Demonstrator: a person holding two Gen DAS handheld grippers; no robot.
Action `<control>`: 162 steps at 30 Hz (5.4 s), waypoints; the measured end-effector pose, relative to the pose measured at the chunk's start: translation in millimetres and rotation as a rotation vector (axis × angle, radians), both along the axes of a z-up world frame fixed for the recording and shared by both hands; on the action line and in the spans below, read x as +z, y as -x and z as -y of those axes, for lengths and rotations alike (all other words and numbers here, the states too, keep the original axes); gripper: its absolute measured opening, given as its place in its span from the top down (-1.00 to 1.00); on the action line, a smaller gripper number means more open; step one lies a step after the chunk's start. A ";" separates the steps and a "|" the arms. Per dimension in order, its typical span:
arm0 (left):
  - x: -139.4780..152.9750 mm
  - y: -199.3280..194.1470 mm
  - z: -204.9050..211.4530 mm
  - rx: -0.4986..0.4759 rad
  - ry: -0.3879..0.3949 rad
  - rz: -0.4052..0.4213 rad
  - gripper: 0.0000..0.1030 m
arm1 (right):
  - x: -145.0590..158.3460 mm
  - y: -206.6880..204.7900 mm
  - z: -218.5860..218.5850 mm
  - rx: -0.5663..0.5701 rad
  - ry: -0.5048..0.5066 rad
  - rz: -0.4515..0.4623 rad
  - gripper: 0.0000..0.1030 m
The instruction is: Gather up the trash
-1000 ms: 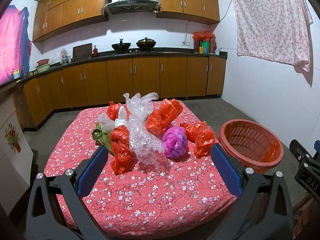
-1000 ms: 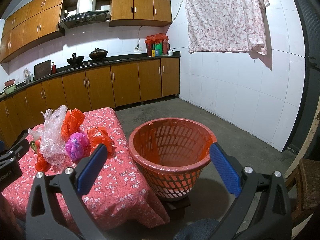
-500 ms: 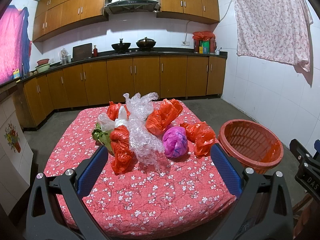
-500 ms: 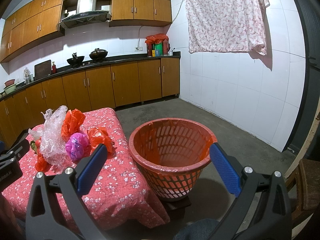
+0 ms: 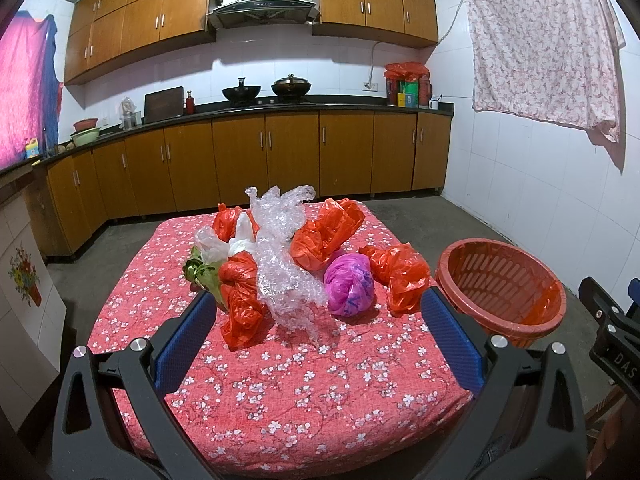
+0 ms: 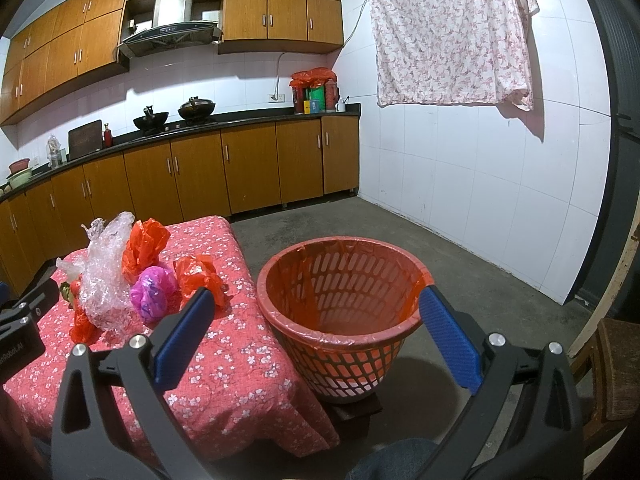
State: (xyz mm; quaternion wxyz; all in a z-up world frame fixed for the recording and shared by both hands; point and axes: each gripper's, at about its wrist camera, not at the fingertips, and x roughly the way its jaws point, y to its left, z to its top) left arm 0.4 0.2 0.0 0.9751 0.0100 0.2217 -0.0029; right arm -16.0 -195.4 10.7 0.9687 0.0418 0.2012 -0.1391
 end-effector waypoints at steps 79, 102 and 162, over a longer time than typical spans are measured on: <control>-75.6 -137.2 -102.9 0.158 0.067 -0.225 -0.68 | -97.1 -247.5 -84.6 0.359 -0.071 -0.383 0.38; -78.0 -151.4 -81.9 0.101 0.058 -0.265 -0.06 | -89.6 -225.8 -69.4 0.364 -0.112 -0.379 0.43; -45.3 -184.4 190.4 -0.507 0.102 -0.291 -0.14 | -48.2 -170.0 171.5 0.030 -0.249 -0.200 0.14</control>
